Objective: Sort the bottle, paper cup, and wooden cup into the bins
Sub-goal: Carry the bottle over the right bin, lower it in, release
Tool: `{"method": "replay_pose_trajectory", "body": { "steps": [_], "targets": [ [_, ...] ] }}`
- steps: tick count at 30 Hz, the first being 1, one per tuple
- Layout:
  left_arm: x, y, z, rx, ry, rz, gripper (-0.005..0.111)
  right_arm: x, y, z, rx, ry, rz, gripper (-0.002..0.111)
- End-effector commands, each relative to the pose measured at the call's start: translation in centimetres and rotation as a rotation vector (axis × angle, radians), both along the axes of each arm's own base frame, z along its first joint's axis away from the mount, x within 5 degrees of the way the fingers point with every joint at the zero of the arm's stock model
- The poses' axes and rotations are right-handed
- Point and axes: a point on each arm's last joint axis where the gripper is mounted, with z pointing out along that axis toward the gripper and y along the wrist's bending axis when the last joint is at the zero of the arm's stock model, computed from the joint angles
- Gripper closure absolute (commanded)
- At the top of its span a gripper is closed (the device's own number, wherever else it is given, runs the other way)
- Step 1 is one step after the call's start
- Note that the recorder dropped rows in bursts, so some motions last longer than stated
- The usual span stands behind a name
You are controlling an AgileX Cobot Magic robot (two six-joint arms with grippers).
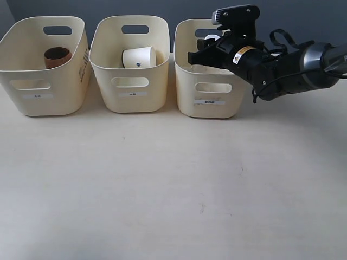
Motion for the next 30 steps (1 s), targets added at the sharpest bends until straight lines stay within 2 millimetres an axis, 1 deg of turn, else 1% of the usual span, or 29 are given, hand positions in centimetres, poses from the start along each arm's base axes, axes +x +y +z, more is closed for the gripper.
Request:
{"method": "replay_pose_trajectory", "body": {
  "steps": [1, 3, 6, 11, 13, 17, 20, 26, 29, 30],
  "targets": [
    [0.0, 0.0, 0.1, -0.003, -0.011, -0.001, 0.107, 0.2, -0.1, 0.0, -0.006, -0.003, -0.002, 0.089],
    [0.0, 0.0, 0.1, -0.003, -0.011, -0.001, 0.107, 0.2, -0.2, -0.1, -0.01, 0.003, -0.002, 0.076],
    [0.0, 0.0, 0.1, -0.003, -0.011, -0.001, 0.107, 0.2, -0.2, -0.2, -0.015, 0.013, -0.002, 0.063],
    [0.0, 0.0, 0.1, -0.003, -0.011, -0.001, 0.107, 0.2, -0.2, -0.2, -0.016, 0.015, -0.002, 0.046],
    [0.0, 0.0, 0.1, -0.003, -0.011, -0.001, 0.107, 0.2, -0.2, -0.2, -0.016, 0.015, -0.002, 0.042],
    [0.0, 0.0, 0.1, -0.003, -0.011, -0.001, 0.107, 0.2, -0.2, -0.1, -0.015, 0.012, -0.002, 0.041],
    [0.0, 0.0, 0.1, -0.003, -0.011, -0.001, 0.107, 0.1, -0.1, 0.7, -0.006, -0.005, 0.0, 0.041],
    [0.0, 0.0, 0.1, -0.003, -0.011, -0.001, 0.107, -0.8, -0.6, 4.9, 0.028, -0.071, 0.0, 0.042],
    [0.0, 0.0, 0.1, -0.003, -0.011, -0.001, 0.107, -1.7, -1.1, 7.2, 0.024, -0.12, 0.005, 0.048],
    [0.0, 0.0, 0.1, -0.003, -0.011, -0.001, 0.107, -2.0, -1.3, 8.0, 0.029, -0.137, 0.005, 0.052]
  ]
}}
